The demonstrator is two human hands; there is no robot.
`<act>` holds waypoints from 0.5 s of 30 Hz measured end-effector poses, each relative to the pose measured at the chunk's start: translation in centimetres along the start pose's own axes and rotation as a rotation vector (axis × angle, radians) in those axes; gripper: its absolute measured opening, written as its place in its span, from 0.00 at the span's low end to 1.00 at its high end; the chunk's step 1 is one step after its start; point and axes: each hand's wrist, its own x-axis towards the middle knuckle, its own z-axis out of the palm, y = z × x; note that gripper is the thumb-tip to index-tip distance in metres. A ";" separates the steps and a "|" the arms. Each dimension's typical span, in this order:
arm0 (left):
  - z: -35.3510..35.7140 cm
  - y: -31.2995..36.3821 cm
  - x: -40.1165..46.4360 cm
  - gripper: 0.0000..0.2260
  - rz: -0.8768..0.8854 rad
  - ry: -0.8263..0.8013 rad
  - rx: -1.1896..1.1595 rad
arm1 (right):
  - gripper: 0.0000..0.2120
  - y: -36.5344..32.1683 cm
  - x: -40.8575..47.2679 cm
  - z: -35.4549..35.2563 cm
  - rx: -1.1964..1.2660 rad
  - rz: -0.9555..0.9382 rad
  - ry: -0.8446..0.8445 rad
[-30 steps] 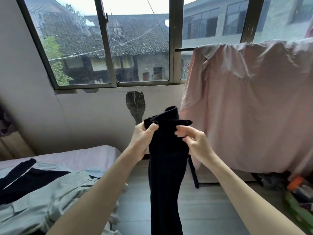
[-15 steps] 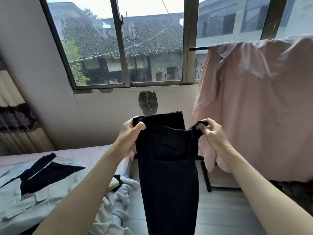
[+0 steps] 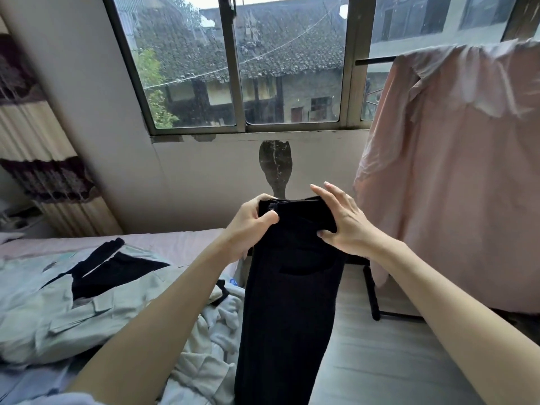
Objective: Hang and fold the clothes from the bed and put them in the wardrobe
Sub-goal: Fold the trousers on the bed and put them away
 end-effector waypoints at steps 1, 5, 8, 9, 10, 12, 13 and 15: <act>0.2 0.0 -0.2 0.11 0.001 -0.026 -0.003 | 0.33 0.4 0.2 0.3 0.007 0.024 0.015; 0.8 -0.1 -0.8 0.11 -0.010 -0.061 -0.033 | 0.15 0.8 0.7 1.9 0.041 0.045 0.179; 0.8 0.3 -1.1 0.11 -0.026 0.010 -0.117 | 0.13 -0.1 1.2 3.1 0.029 0.024 0.419; 0.7 0.6 -1.2 0.11 -0.033 0.039 -0.156 | 0.12 -0.7 1.5 3.2 0.041 0.019 0.479; 0.6 1.1 -1.4 0.10 -0.035 0.071 -0.186 | 0.11 -1.4 2.0 3.1 0.064 0.020 0.526; -0.5 2.2 -2.1 0.10 -0.021 0.166 -0.229 | 0.09 -3.6 3.4 2.9 0.141 -0.004 0.572; -1.3 2.7 -2.5 0.10 -0.013 0.215 -0.246 | 0.08 -4.9 4.1 2.8 0.177 -0.030 0.593; -3.8 3.2 -3.9 0.09 -0.008 0.333 -0.253 | 0.08 -8.2 5.4 3.2 0.240 -0.112 0.634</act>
